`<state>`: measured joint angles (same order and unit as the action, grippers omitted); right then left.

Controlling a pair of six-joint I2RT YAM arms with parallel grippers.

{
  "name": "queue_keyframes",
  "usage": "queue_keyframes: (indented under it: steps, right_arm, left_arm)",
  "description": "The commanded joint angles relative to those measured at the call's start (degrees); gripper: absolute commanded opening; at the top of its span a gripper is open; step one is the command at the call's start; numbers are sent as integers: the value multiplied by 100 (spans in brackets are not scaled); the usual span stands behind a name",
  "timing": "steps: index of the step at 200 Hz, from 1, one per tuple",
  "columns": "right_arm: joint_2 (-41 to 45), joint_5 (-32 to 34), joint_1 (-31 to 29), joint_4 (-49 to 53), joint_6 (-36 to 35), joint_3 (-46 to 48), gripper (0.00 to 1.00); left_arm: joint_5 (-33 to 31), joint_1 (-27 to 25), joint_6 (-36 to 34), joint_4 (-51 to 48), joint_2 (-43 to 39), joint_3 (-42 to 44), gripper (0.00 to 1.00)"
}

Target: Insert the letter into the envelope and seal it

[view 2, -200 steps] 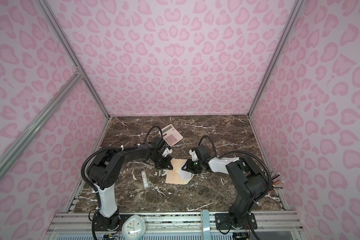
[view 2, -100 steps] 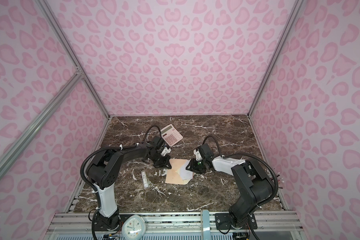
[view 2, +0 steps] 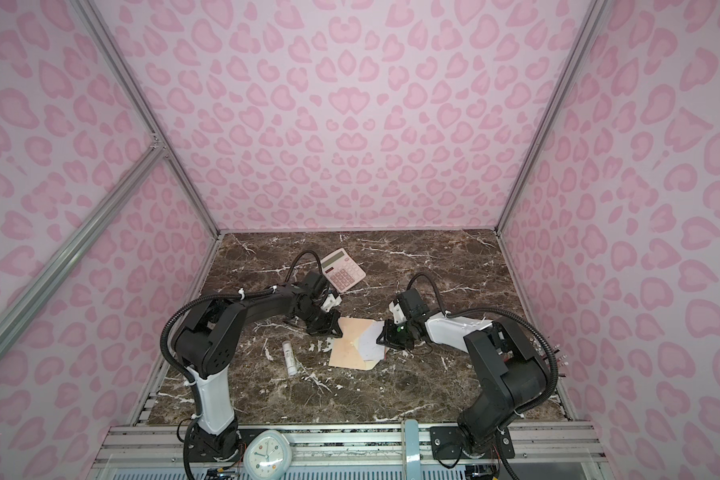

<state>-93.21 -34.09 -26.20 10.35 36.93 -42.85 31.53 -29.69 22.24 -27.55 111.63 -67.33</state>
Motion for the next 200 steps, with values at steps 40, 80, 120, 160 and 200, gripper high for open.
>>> queue_keyframes:
  steps: [40, 80, 120, 160, 200]
  right_arm:
    - [-217, 14, -159, -288, 190, -45, 14]
    - [-369, 7, -242, -392, 245, -158, 13]
    - [-494, -10, -262, -448, 287, -263, 13]
    - [-520, -10, -263, -456, 294, -261, 12]
    - [-475, 7, -250, -431, 272, -234, 10]
  left_arm:
    - [-129, 7, -71, -97, 51, 27, 4]
    - [-110, 7, -71, -99, 42, 36, 4]
    - [-73, 7, -71, -97, 20, 20, 3]
    - [20, 25, -44, -64, -84, -16, 5]
    - [106, 86, -35, -132, -353, -68, 19]
